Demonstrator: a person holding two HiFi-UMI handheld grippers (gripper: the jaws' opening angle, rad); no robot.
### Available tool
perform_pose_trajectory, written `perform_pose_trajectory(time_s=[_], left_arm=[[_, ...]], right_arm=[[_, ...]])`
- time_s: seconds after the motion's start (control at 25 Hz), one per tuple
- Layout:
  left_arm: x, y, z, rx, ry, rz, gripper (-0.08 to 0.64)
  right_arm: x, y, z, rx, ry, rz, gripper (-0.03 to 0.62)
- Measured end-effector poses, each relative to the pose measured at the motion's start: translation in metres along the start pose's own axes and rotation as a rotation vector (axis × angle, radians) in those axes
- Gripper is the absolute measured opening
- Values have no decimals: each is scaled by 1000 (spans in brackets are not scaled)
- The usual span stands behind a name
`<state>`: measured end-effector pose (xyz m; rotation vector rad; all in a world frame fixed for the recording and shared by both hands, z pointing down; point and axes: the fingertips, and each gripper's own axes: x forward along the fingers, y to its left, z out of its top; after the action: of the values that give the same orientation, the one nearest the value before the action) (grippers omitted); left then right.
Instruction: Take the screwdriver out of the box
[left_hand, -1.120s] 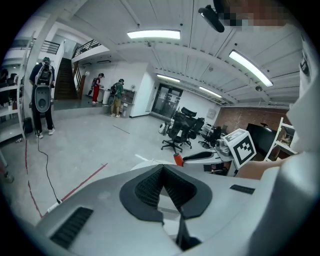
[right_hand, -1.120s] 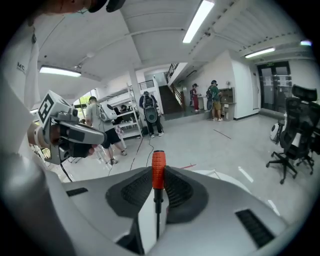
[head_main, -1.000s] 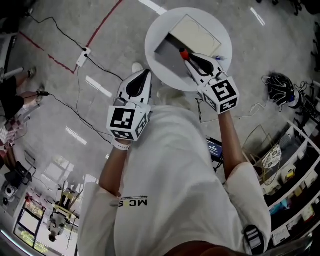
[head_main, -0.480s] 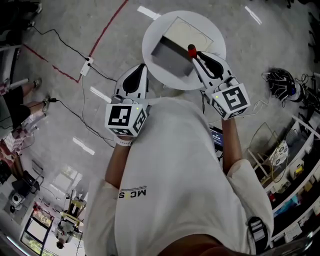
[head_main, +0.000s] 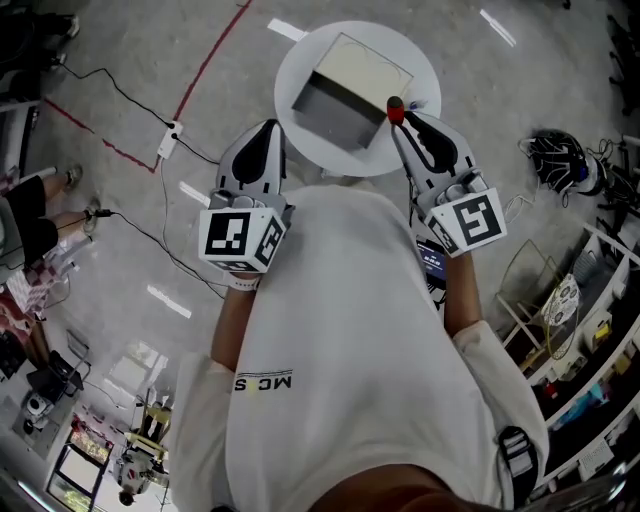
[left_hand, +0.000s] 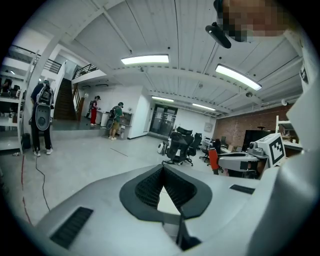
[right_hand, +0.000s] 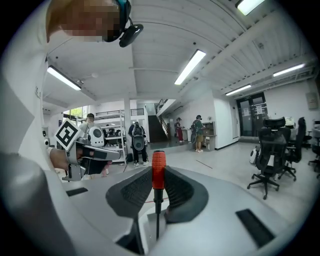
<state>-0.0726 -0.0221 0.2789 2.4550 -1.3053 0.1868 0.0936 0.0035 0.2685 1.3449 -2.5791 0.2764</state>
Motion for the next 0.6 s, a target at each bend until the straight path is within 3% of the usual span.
perform_pose_trajectory(time_s=[0.28, 0.6], left_arm=[[-3, -7, -2, 16, -1, -11, 3], [3, -13, 3, 24, -12, -23, 3]], right_arm=[[-21, -5, -7, 42, -40, -64, 130], [-27, -13, -9, 66, -51, -73, 130]])
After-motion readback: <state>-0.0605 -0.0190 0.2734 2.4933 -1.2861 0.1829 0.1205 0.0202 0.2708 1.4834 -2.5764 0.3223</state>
